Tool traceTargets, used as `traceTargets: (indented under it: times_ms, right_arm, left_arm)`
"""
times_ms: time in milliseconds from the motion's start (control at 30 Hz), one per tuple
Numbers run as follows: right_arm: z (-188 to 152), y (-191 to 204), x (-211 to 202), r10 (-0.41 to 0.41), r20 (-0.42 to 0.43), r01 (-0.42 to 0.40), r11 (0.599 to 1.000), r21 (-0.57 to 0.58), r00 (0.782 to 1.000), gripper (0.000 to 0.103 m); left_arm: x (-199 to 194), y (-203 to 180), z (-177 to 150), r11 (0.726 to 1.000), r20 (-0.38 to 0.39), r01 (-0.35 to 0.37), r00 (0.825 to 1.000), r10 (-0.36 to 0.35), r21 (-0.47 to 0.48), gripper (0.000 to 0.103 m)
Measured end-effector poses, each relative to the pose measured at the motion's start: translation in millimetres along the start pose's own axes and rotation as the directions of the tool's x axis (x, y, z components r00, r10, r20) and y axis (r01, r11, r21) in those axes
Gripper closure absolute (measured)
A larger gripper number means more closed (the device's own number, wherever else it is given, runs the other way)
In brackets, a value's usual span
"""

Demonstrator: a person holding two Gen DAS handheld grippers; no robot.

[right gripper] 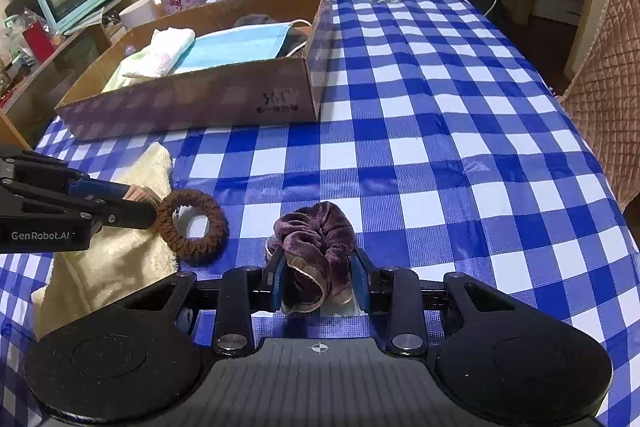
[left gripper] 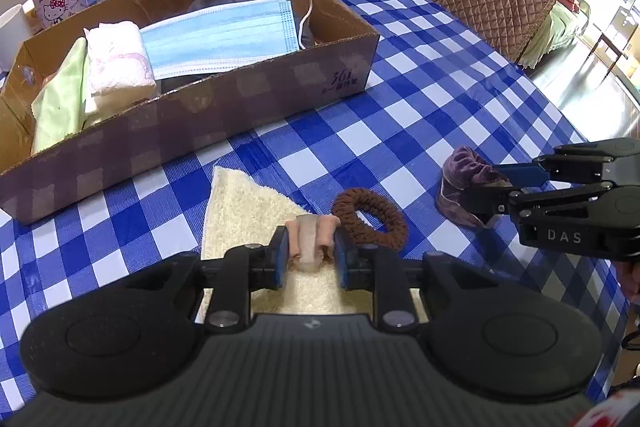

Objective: Organize soft objects
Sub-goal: 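Close the left tool on the beige hair clip on the yellow towel, then carry the purple scrunchie and beige hair clip toward the cardboard tray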

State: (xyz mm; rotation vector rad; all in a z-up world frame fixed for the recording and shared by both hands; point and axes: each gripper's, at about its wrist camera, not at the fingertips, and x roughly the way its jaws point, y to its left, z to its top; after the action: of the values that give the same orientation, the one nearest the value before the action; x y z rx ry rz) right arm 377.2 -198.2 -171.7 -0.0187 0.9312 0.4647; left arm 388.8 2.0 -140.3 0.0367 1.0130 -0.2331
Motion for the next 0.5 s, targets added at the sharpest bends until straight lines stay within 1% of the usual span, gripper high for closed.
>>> traceTargets:
  times_ms: [300,500]
  right_arm:
    - [3,1,-8,0.004,0.021,-0.004,1.0,-0.006,1.0,0.07]
    - [2,4,-15,0.013,0.033,-0.012,1.0,-0.01,0.999,0.071]
  left_arm:
    - [-11,-1,-1,1.0,0.018,-0.009,1.0,0.009,0.002,0.086]
    - [-26,-1,-3,1.0,0.05,-0.012,0.999,0.012,0.001,0.087]
